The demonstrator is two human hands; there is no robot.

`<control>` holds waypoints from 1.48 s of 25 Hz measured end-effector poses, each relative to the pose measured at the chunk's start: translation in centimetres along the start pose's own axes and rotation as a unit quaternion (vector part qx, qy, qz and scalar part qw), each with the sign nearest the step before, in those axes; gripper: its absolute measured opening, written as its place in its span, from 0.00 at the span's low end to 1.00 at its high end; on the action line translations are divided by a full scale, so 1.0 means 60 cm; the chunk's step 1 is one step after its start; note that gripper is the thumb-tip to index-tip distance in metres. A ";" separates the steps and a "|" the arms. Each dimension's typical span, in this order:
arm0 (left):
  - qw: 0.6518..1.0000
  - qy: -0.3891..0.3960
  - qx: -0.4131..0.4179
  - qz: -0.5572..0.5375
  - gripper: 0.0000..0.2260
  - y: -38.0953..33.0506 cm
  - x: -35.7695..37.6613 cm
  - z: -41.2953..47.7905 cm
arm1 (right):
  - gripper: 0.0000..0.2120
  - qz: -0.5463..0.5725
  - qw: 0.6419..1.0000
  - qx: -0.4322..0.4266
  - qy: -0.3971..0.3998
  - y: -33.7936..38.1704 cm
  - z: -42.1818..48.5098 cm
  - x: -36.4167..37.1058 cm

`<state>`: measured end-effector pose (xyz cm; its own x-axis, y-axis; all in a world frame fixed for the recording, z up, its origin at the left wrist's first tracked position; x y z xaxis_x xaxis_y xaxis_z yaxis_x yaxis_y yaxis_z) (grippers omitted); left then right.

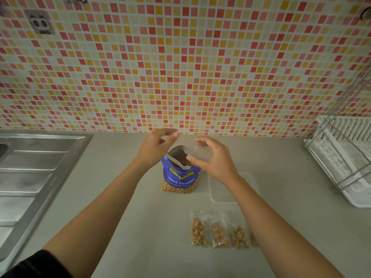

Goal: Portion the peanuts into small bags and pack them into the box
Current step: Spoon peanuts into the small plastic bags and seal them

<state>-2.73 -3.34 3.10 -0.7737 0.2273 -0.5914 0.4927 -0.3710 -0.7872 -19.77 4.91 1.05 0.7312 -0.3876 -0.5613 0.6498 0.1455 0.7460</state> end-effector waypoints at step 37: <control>0.970 -0.018 0.104 0.219 0.13 0.027 0.050 -0.018 | 0.24 0.083 0.970 0.186 0.136 -0.051 -0.007 0.009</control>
<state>-3.82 -2.25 -0.13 -0.5236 -0.0236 -0.8516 0.6896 -0.5988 -0.4074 -21.24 4.66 -1.71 0.8796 -0.1246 -0.4591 0.4363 -0.1729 0.8830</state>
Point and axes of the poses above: each hand's wrist, its own z-axis towards the middle knuckle, its own x-axis out of the palm, y = z × x, the point moved 1 cm from there along z, towards the middle knuckle, and after that the axes turned 4 degrees about x, right-handed, at the moved point
